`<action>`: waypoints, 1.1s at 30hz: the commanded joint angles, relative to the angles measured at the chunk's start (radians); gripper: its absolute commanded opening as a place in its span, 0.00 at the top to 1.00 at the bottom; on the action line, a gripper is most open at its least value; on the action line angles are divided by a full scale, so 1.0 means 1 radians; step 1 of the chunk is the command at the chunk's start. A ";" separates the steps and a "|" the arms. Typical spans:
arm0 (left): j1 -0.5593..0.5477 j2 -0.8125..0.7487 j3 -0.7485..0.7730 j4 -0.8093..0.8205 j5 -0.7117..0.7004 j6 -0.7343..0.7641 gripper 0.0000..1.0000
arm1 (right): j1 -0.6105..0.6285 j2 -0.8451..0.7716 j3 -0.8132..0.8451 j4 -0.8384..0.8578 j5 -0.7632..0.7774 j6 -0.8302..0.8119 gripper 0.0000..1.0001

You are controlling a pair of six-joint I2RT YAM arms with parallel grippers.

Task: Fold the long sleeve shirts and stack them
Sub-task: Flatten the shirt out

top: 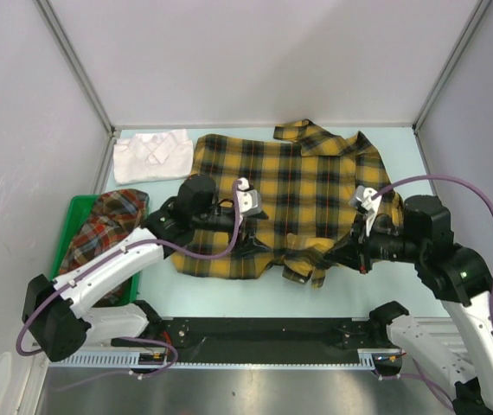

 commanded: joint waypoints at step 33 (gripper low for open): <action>-0.545 0.041 0.268 -0.041 -0.199 0.063 1.00 | -0.295 -0.244 0.223 -0.475 0.015 -0.608 0.00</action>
